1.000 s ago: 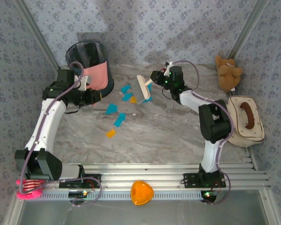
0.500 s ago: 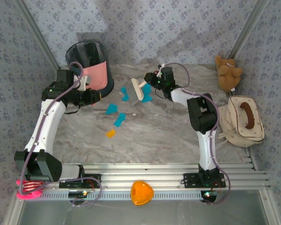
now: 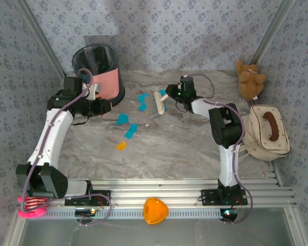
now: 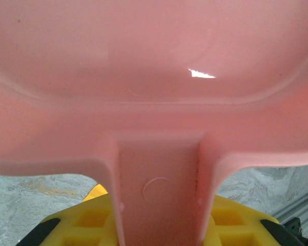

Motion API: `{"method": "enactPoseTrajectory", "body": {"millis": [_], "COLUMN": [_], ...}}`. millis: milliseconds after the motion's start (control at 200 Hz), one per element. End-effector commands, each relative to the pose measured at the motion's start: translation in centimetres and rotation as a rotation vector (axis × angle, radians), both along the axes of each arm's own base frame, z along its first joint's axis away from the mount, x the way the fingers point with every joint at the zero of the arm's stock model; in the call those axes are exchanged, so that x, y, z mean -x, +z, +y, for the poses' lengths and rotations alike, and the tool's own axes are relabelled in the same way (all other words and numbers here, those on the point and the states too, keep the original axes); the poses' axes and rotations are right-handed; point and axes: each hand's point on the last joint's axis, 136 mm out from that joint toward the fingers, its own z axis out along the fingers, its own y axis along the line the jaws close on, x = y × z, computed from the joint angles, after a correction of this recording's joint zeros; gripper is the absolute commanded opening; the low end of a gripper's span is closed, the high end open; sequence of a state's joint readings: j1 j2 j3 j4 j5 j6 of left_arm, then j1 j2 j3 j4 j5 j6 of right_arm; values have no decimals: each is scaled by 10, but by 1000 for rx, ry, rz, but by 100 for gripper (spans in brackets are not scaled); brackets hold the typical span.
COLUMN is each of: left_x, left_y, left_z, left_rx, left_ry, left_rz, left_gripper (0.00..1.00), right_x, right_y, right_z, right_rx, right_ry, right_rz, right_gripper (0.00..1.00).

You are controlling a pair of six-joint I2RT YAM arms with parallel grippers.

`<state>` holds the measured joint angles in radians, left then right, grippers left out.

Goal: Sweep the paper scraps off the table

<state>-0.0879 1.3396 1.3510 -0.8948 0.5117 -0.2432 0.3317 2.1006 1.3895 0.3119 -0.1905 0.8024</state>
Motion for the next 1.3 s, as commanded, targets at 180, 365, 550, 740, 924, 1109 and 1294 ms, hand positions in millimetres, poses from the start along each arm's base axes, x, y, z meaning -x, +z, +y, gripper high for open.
{"method": "enactPoseTrajectory", "body": {"millis": [180, 365, 550, 740, 924, 1109, 1294], "left_x": [1, 2, 4, 6, 9, 13, 14], "left_y": [0, -3, -4, -9, -14, -19, -23], "left_z": [-14, -22, -30, -38, -44, -49, -52], "left_rx": [-4, -16, -37, -64, -98, -129, -149], "left_ry": [-63, -90, -122, -155, -187, -214, -227], "left_rz": [-3, 3, 6, 15, 24, 34, 43], "left_gripper": [0, 0, 0, 0, 0, 0, 0], "right_x": [31, 60, 83, 103, 115, 128, 138], "right_y": [1, -11, -12, -7, 8, 28, 52], "right_z": [-43, -63, -77, -85, -84, -86, -84], "right_rx": [135, 219, 284, 382, 425, 512, 559], "right_ry": [-90, -101, -102, -56, 3, 30, 56], "right_rz": [17, 50, 69, 57, 30, 10, -37], "right_gripper": [0, 0, 0, 0, 0, 0, 0]}}
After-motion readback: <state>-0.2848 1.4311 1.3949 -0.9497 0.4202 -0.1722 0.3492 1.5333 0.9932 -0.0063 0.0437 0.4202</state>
